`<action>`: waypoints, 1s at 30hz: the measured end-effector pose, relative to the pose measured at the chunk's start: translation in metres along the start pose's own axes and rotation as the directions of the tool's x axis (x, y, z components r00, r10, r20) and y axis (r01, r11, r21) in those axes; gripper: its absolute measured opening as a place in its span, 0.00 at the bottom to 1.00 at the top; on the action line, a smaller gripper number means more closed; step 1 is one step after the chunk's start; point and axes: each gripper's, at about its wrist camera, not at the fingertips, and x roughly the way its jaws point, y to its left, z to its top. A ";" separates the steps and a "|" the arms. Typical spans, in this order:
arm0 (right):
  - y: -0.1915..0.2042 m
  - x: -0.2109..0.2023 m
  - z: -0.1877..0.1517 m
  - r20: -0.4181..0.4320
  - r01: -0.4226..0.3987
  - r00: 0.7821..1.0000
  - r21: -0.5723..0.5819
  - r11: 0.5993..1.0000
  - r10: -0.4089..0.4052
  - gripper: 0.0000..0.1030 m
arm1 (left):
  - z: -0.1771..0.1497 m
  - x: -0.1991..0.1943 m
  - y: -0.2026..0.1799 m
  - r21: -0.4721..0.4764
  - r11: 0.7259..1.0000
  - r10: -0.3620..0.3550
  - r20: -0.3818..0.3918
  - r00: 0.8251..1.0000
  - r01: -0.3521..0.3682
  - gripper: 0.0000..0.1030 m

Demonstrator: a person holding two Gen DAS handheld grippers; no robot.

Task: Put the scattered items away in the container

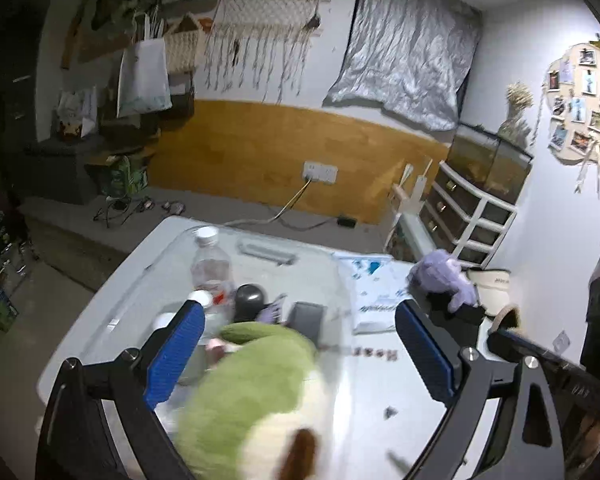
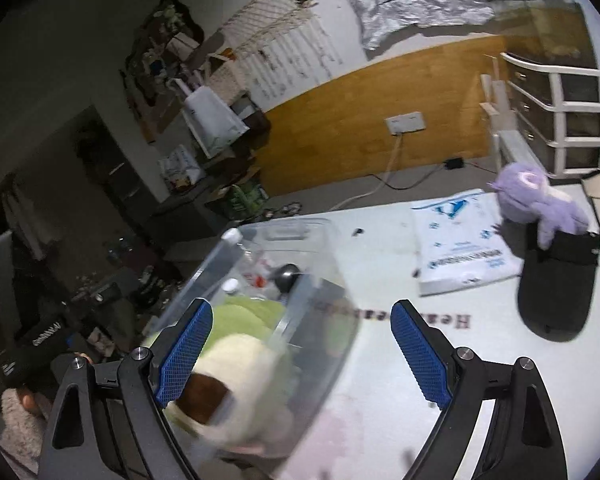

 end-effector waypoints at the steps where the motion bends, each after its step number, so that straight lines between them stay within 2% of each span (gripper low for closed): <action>1: -0.006 -0.002 -0.003 0.000 0.009 1.000 -0.001 1.000 -0.009 0.90 | -0.004 -0.001 -0.008 0.001 1.000 -0.009 0.012 1.000 0.009 0.94; 3: -0.021 -0.008 -0.009 -0.006 0.031 1.000 0.015 0.999 -0.031 0.99 | -0.012 0.004 -0.028 0.014 0.999 -0.030 0.003 1.000 0.030 0.94; 6: -0.047 -0.018 -0.020 -0.028 0.064 0.998 0.060 0.996 -0.063 1.00 | -0.025 0.014 -0.055 0.044 0.997 -0.060 -0.044 0.997 0.062 0.94; 8: -0.063 -0.024 -0.026 -0.047 0.106 0.994 0.070 0.992 -0.103 1.00 | -0.035 0.023 -0.075 0.054 0.992 -0.107 -0.089 0.990 0.112 0.94; 14: -0.114 -0.048 -0.046 -0.099 0.280 0.957 0.062 0.958 -0.273 1.00 | -0.060 0.043 -0.126 0.069 0.980 -0.170 -0.170 0.971 0.184 0.94; 18: -0.162 -0.065 -0.067 -0.182 0.407 0.905 0.112 0.906 -0.384 1.00 | -0.075 0.056 -0.151 0.057 0.967 -0.230 -0.216 0.949 0.248 0.94; 19: -0.172 -0.069 -0.072 -0.194 0.422 0.898 0.130 0.897 -0.394 1.00 | -0.079 0.061 -0.159 0.054 0.964 -0.241 -0.235 0.942 0.260 0.94; 23: -0.219 -0.093 -0.094 -0.230 0.528 0.845 0.213 0.822 -0.483 1.00 | -0.094 0.077 -0.178 0.051 0.961 -0.248 -0.289 0.925 0.273 0.94; 26: -0.248 -0.116 -0.109 -0.254 0.614 0.787 0.239 0.753 -0.562 1.00 | -0.104 0.084 -0.191 0.069 0.959 -0.239 -0.317 0.918 0.274 0.94; 28: -0.267 -0.135 -0.120 -0.272 0.676 0.736 0.246 0.694 -0.620 1.00 | -0.108 0.087 -0.198 0.080 0.957 -0.239 -0.332 0.912 0.280 0.94; 30: -0.280 -0.151 -0.129 -0.286 0.714 0.700 0.264 0.648 -0.655 1.00 | -0.112 0.090 -0.202 0.088 0.955 -0.239 -0.345 0.908 0.285 0.94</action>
